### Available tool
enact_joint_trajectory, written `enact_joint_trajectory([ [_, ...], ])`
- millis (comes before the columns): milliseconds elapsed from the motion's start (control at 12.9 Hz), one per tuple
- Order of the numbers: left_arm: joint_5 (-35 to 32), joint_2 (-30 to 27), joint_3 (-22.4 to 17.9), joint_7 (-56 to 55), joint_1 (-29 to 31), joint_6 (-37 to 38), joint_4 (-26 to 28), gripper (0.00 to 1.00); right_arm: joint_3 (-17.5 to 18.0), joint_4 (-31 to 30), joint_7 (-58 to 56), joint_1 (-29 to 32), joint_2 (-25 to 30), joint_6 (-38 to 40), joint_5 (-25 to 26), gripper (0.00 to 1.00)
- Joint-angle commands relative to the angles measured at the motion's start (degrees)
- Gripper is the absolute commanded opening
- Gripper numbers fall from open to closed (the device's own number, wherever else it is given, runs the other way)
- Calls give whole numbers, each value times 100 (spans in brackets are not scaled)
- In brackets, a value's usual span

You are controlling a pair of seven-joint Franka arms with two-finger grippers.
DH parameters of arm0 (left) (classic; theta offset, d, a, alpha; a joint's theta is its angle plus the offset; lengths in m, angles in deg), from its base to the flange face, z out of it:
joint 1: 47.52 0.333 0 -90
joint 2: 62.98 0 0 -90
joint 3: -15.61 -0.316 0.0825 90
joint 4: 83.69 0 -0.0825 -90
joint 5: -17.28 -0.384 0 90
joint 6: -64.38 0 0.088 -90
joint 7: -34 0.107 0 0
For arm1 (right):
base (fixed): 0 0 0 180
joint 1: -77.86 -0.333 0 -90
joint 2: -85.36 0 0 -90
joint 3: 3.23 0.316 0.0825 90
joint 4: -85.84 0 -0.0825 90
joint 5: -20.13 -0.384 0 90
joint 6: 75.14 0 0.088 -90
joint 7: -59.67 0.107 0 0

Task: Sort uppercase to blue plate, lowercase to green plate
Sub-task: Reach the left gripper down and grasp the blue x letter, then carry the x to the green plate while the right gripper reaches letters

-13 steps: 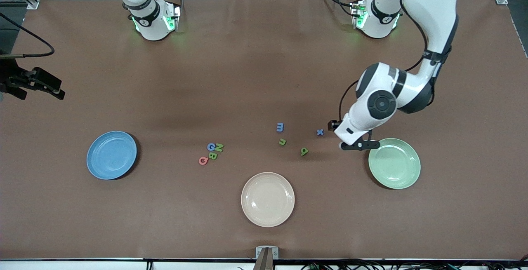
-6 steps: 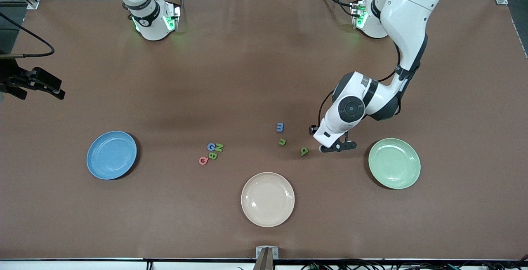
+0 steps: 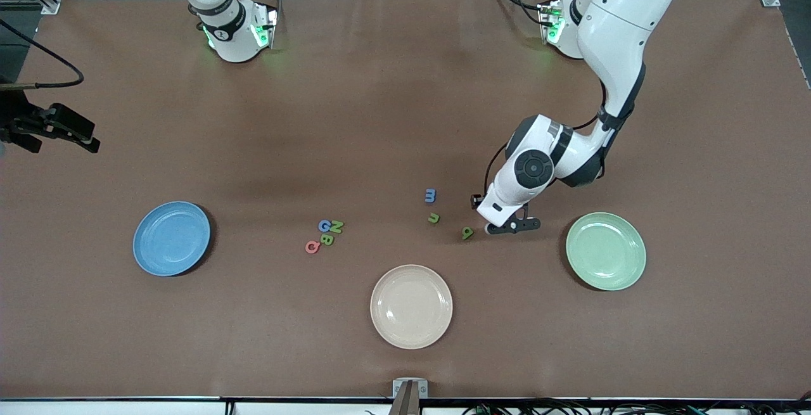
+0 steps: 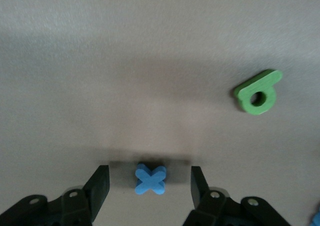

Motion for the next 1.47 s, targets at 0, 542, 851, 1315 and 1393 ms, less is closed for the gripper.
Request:
enact_joint_trajectory([
  [0, -105, -79, -18, -79, 0, -94, 124, 69, 28, -58, -43, 43, 70, 14, -32, 100],
  [542, -193, -175, -9, -70, 122, -42, 203, 16, 46, -32, -17, -299, -939, -134, -67, 100],
  [851, -245, -509, -27, 35, 455, 327, 141, 0, 54, -32, 1087, -668, -2001, -968, -155, 100],
  [1315, -982, -871, -53, 824, 1641, 609, -60, 0, 37, -58, 3608, -1431, -3321, -2549, -1016, 100],
  [1393, -1158, -783, -53, 992, 1904, 609, -183, 0, 37, -58, 3970, -1590, -3487, -2918, -964, 100],
])
